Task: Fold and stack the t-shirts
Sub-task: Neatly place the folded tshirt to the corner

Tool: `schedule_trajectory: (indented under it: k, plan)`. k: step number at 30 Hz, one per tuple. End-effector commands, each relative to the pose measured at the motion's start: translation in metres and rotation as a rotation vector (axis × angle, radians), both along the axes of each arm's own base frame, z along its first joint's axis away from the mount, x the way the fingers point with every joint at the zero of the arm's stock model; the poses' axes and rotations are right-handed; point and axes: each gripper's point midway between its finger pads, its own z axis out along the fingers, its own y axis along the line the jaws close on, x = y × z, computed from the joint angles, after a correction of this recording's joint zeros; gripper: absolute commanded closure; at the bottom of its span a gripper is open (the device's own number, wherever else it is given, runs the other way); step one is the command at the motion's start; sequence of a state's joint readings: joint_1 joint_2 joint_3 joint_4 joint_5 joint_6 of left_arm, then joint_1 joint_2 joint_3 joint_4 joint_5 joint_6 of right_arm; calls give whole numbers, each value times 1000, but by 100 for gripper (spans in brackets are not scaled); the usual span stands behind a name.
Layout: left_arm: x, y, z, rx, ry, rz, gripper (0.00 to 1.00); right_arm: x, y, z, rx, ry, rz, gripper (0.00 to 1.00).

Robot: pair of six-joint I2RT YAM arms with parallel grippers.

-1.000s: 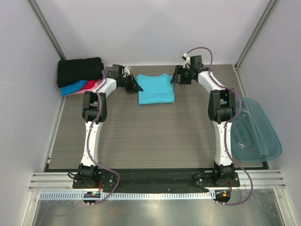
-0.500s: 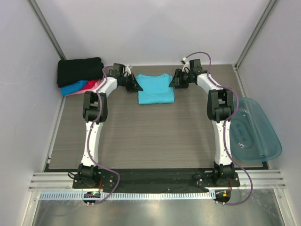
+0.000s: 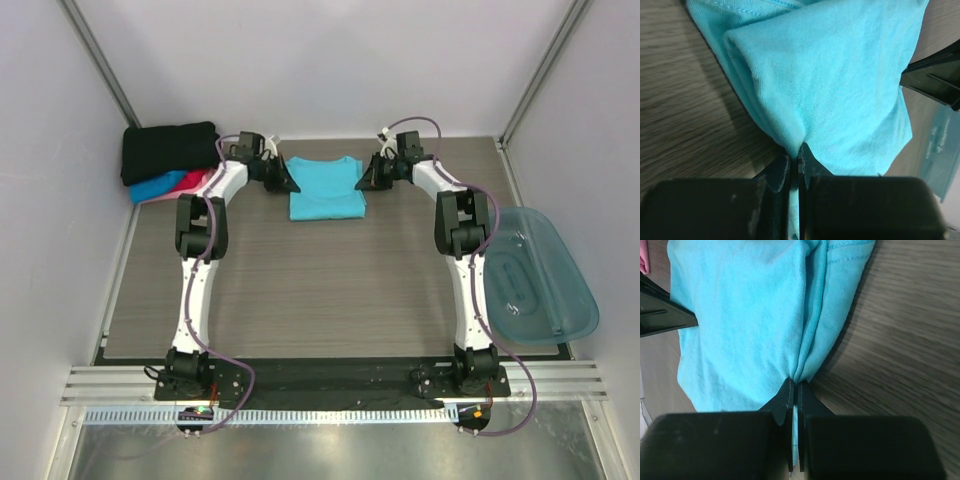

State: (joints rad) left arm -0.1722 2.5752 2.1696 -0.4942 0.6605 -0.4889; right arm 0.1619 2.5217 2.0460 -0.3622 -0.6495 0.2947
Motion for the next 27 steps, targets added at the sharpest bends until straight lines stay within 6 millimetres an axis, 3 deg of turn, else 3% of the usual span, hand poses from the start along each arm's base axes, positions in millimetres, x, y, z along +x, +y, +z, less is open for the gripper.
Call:
schedule_trajectory:
  k: [1, 10, 16, 22, 26, 27]
  plan:
    - [13, 30, 18, 107, -86, 12, 100, 9, 26, 13, 30, -58, 31, 99]
    - [20, 66, 59, 207, -205, -15, 100, 18, 76, 43, 120, -128, 63, 99]
    - [13, 89, 65, 264, -198, -5, 100, 15, 119, 39, 168, -128, 96, 99]
    - [13, 117, 81, 344, -235, 11, 100, 14, 148, 36, 209, -140, 109, 98]
    - [18, 140, 94, 398, -273, 25, 100, 28, 145, 45, 194, -177, 53, 58]
    - [18, 143, 95, 417, -291, 8, 100, 31, 141, 51, 195, -187, 48, 55]
